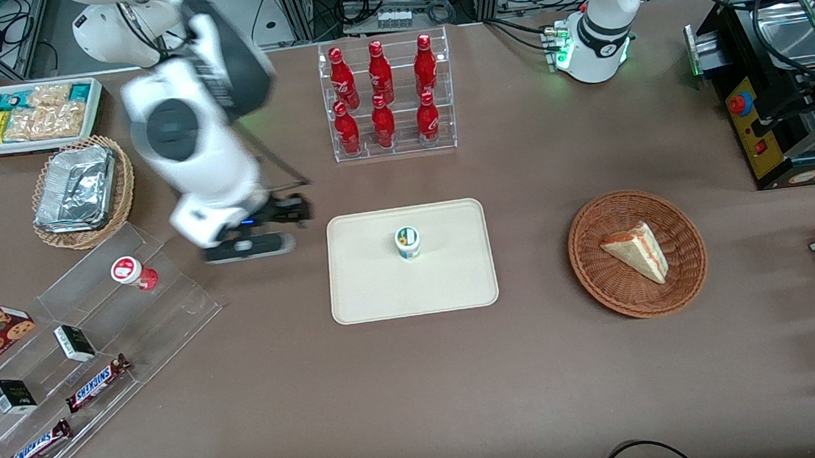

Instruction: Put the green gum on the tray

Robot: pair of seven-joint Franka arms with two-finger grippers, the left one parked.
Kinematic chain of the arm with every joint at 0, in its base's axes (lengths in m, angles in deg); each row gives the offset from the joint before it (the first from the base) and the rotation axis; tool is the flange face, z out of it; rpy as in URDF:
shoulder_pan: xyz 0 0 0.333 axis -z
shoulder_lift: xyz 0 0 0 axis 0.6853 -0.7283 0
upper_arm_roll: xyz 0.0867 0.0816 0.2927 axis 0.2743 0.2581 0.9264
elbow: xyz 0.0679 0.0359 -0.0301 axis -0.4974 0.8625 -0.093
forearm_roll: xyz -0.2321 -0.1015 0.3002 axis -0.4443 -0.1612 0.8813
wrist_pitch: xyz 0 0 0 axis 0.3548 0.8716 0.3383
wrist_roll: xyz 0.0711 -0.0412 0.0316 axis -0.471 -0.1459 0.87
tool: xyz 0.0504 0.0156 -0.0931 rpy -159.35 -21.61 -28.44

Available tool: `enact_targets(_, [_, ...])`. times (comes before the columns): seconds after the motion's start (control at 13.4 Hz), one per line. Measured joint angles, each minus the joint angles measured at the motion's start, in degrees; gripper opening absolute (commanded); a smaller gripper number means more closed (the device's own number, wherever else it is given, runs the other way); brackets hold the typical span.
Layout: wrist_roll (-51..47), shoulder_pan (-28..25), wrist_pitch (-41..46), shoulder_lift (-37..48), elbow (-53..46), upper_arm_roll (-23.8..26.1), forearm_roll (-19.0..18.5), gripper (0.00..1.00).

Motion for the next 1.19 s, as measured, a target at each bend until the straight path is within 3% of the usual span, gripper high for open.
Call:
enact_targets(0.6, [24.0, 21.5, 9.4, 7.4, 0.2, -0.1, 0.1, 0.99])
enact_targets(1.19, [31.1, 30.1, 12.6, 10.0, -1.8, -0.1, 0.0, 0.99])
